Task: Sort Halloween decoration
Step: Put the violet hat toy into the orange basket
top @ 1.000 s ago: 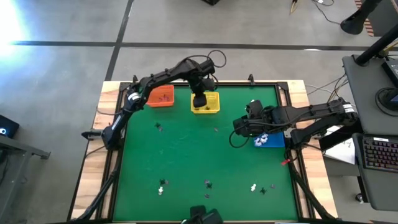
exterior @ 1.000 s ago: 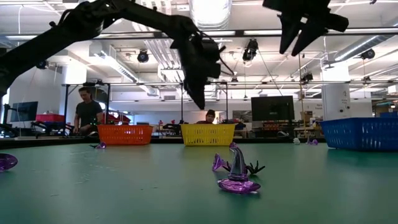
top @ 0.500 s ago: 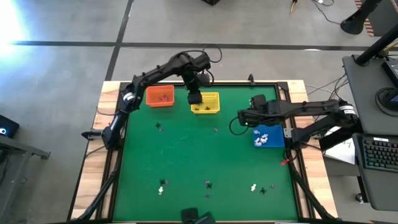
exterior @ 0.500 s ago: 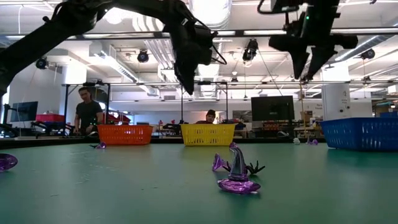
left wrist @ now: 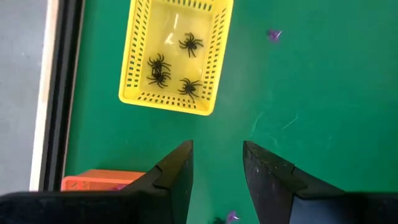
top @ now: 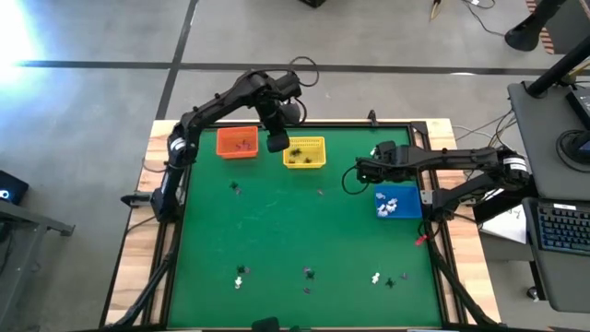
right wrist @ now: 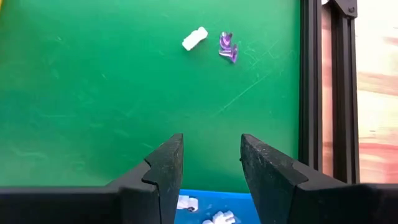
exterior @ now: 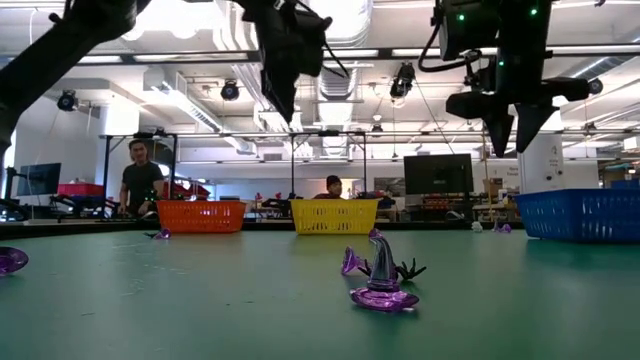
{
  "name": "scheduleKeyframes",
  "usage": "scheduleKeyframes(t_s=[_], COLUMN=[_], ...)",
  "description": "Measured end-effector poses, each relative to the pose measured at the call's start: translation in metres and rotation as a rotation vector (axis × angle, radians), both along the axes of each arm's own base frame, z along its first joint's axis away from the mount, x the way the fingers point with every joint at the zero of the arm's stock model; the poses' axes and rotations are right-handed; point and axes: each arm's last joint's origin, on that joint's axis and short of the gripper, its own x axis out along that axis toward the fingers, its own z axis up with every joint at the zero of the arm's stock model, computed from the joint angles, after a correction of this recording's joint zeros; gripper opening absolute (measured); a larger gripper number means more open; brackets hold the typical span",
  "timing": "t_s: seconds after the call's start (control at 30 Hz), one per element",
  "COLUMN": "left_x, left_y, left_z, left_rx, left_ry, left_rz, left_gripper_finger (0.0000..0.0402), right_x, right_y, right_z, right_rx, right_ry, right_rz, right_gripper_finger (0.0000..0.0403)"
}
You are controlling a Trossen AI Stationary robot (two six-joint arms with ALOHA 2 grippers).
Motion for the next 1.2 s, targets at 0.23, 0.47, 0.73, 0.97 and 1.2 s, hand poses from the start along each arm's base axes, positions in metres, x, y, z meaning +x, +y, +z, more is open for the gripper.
scheduleKeyframes(t_s=[0.23,0.47,0.73,0.97,1.2], left_x=[-0.022,-0.056,-0.1,-0.127,-0.151], left_y=[-0.012,-0.031,-0.055,-0.07,-0.085], left_z=[0.036,0.079,0.089,0.068,0.033], left_rx=[0.066,0.126,0.161,0.146,0.122], left_ry=[-0.07,-0.174,-0.159,-0.138,-0.129], left_rz=[0.031,0.04,0.053,0.068,0.119], left_gripper_finger=[0.0121,0.0121,0.0121,0.0121,0.0121], right_x=[0.0,0.0,-0.001,-0.004,-0.006], right_y=[0.0,-0.007,-0.027,-0.039,-0.054], right_z=[-0.001,-0.001,-0.001,0.0,0.0], right_rx=[0.003,-0.006,-0.009,-0.004,-0.013], right_ry=[0.011,0.003,0.014,0.035,0.031], right_rz=[0.022,0.019,0.047,0.063,0.084], right_gripper_finger=[0.0153,0.0153,0.0153,0.0153,0.0153])
